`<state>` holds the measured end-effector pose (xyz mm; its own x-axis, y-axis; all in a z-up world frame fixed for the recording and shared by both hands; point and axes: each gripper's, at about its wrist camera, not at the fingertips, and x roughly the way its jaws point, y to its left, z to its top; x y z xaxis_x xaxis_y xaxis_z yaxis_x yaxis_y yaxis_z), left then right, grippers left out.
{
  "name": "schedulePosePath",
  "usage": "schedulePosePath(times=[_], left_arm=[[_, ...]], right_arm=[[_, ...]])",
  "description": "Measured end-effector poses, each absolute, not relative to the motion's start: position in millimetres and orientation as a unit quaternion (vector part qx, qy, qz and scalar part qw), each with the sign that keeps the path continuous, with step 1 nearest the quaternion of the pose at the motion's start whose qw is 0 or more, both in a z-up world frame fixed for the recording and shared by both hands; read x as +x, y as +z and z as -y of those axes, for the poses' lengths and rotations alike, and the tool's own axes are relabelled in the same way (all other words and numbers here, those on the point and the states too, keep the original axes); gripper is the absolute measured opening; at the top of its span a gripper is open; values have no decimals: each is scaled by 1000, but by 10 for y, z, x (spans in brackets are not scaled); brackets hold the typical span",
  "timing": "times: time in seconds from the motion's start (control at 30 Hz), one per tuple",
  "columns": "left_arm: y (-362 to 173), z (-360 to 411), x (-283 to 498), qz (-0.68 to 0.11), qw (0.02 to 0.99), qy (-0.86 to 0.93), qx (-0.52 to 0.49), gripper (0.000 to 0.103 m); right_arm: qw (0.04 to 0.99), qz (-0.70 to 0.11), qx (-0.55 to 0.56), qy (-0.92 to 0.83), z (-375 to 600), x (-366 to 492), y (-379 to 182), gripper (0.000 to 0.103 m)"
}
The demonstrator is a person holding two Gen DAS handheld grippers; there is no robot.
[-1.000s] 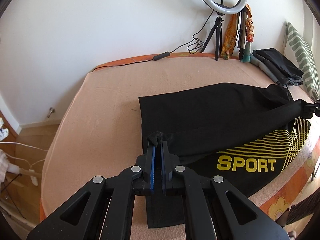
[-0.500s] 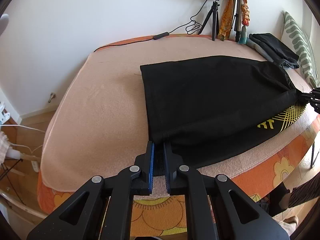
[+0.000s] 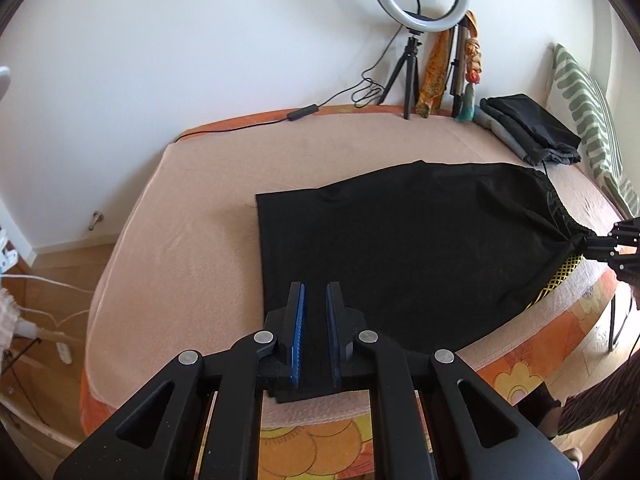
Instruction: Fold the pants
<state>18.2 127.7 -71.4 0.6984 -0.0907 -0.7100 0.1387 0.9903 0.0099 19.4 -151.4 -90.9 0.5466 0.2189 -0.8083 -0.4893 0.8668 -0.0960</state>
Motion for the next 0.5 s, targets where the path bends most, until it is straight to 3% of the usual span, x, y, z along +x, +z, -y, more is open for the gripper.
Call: schedulePosePath(times=[0.03,0.07,0.1,0.27,0.37,0.5], left_arm=[[-720,-1177,224,-385,919,-74,36,10],[-728,-1081,264,-387,917,-86,40,10],[-737,-988,302,-388,916,-96,45,10],[-773,-548,433,-392,907,-140,59,10],[-800,-271,438,-394,900,-174,71,10],[-836,80,406,-392,890,-212,101,11]], right_arm=[[872,-425,-123,210,1590,160,-832,36],[881,-415,-88,209,1696,139,-745,57],[891,-403,-56,202,1807,128,-673,64],[900,-400,121,127,2519,310,-643,64],[892,-406,167,102,2748,429,-728,63],[876,-424,199,117,2821,584,-861,48]])
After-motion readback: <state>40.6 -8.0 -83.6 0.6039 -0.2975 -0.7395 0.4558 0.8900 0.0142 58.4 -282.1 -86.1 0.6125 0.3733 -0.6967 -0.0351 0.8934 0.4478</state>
